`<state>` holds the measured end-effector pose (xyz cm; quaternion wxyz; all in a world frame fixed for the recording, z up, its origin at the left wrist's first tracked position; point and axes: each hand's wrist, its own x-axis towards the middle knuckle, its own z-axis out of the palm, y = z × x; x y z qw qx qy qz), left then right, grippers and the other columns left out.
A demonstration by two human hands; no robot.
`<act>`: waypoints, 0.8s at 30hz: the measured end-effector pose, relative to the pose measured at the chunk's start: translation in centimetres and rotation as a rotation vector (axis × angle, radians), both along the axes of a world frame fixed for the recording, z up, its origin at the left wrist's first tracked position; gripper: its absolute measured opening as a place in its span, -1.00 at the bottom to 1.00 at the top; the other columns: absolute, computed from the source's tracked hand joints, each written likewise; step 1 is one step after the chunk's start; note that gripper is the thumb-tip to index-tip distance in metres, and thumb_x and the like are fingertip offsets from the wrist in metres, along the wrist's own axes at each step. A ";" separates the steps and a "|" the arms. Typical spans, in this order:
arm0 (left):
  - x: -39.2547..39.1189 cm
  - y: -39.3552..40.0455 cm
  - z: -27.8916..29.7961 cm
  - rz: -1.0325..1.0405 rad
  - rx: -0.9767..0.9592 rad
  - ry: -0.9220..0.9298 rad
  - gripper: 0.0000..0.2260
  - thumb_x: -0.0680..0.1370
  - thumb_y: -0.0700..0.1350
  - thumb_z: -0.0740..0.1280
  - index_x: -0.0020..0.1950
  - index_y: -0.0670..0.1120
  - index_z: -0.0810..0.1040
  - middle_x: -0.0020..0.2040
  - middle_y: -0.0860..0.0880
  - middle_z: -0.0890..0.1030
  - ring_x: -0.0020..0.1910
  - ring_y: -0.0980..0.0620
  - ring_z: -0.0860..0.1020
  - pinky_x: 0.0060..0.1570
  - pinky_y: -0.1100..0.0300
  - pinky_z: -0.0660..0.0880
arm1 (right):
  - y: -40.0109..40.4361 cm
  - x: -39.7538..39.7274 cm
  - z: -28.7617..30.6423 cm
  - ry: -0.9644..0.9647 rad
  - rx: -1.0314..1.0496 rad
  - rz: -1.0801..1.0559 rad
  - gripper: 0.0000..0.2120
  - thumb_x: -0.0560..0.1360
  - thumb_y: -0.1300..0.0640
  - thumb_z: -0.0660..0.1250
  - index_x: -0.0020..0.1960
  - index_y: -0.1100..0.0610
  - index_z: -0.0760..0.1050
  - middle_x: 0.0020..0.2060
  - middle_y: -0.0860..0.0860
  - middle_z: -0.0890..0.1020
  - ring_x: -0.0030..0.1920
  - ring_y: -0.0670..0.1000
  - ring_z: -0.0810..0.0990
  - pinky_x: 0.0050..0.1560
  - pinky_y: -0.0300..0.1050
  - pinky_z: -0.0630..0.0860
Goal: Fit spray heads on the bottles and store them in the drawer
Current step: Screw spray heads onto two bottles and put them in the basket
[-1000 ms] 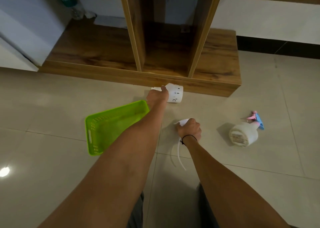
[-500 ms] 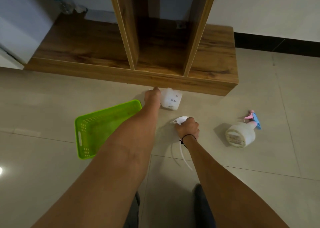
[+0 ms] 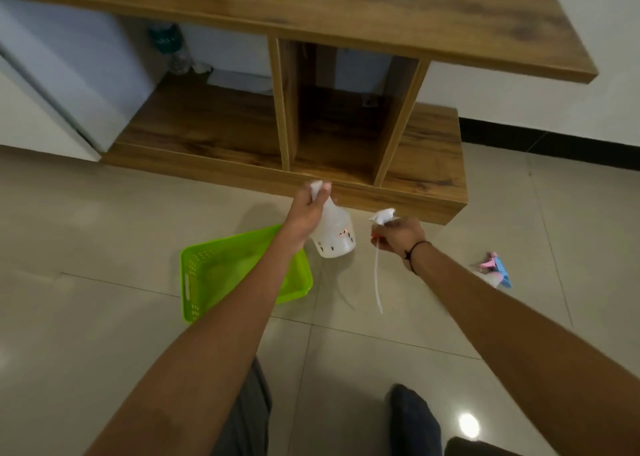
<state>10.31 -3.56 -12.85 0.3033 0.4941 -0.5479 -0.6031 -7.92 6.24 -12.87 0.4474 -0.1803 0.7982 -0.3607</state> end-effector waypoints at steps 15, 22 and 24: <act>2.9 5.2 0.5 -0.467 -0.294 -0.219 -0.88 0.77 -0.06 0.21 0.24 -0.09 0.41 0.08 -0.16 0.62 -0.01 0.00 0.52 0.03 0.09 0.44 | -0.7 4.1 17.2 -0.032 -0.404 0.225 -0.76 0.69 0.18 0.29 0.33 0.22 0.50 0.13 0.11 0.70 0.02 0.05 0.79 -0.10 0.03 0.75; 4.4 5.3 0.2 -0.457 -0.336 -0.127 -0.90 0.72 0.00 0.32 0.17 0.00 0.52 0.13 0.10 0.63 0.12 0.06 0.59 0.07 0.37 0.46 | -3.2 6.2 19.9 -0.035 -0.625 0.180 -0.76 0.70 0.16 0.28 0.34 0.16 0.47 0.17 0.09 0.68 0.05 0.00 0.79 -0.06 0.11 0.76; 4.4 5.1 0.3 -0.426 -0.342 -0.092 -0.91 0.70 0.03 0.33 0.12 0.04 0.55 0.13 0.09 0.63 0.14 0.06 0.59 0.07 0.36 0.46 | -3.7 7.0 19.7 -0.006 -0.628 0.199 -0.74 0.69 0.17 0.29 0.37 0.17 0.46 0.22 0.11 0.66 0.06 0.01 0.78 -0.04 0.14 0.76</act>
